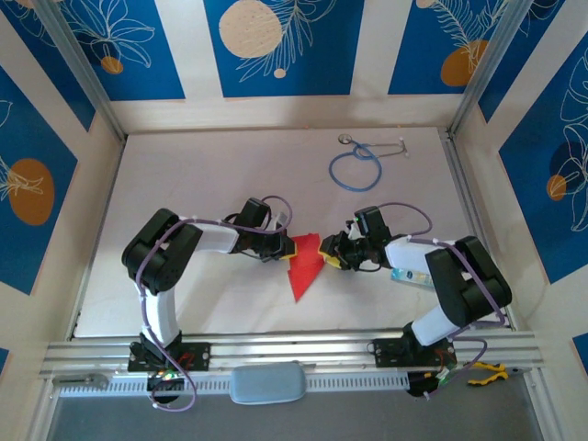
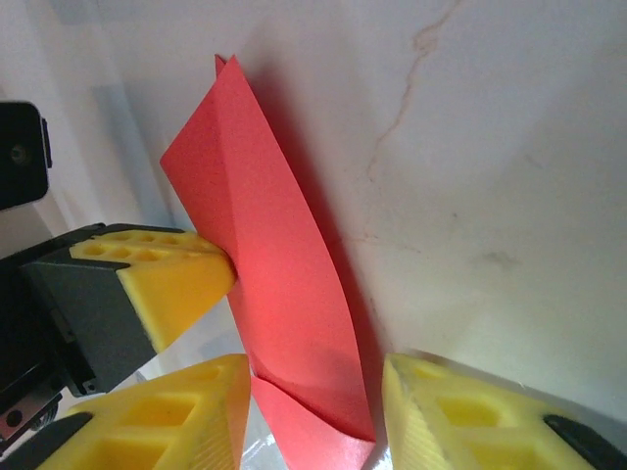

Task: Fold a paper plane with a square sheet of paper (pick it up from the middle)
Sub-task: Fold the wing for the fifth time at the center of the table.

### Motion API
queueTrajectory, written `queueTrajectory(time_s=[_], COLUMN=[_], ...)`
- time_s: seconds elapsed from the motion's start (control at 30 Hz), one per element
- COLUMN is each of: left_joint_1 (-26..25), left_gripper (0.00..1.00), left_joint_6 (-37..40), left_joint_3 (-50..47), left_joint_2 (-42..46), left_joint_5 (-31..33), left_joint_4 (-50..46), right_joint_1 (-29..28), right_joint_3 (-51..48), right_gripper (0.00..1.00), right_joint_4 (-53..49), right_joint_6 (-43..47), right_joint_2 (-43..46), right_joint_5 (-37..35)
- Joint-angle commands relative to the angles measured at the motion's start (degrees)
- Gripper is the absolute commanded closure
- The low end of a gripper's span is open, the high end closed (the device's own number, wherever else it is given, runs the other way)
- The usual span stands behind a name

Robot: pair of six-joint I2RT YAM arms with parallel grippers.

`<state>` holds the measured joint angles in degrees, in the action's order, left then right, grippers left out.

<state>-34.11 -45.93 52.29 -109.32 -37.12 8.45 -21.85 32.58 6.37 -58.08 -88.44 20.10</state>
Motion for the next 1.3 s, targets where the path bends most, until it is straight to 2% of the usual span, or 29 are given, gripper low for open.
queueTrajectory(time_s=[0.0,0.3,0.4,0.47,0.63,0.93,1.27], left_joint_1=[-0.31,-0.29,-0.34,-0.29,-0.14,-0.06,-0.02], left_gripper=[1.0,1.0,1.0,1.0,0.99,0.99,0.98], left_joint_6=[1.11,0.62,0.33,0.03,-0.03,-0.65,-2.47], left_joint_3=[1.25,1.28,1.49,1.74,2.19,2.45,1.0], left_joint_2=[-0.47,-0.22,0.46,1.39,3.75,2.58,6.55], left_joint_5=[-1.11,-1.3,-1.55,-1.41,-0.6,-1.07,0.11], left_joint_4=[-1.51,-0.98,-0.98,-0.99,-1.66,-1.86,-0.62], right_joint_1=[0.42,0.77,1.27,1.57,1.62,1.63,1.71], right_joint_3=[1.17,1.57,1.83,1.79,1.42,1.53,1.84], right_gripper=[0.61,0.71,0.81,0.84,0.82,0.75,0.88], right_joint_4=[2.05,4.53,4.53,4.6,5.98,7.46,4.73], right_joint_6=[1.41,2.11,2.76,2.76,2.63,4.57,4.74], right_joint_2=[-1.79,-3.91,-4.55,-5.02,-5.38,-5.51,-5.36], right_joint_5=[4.63,7.29,7.79,7.89,8.75,12.12,9.45])
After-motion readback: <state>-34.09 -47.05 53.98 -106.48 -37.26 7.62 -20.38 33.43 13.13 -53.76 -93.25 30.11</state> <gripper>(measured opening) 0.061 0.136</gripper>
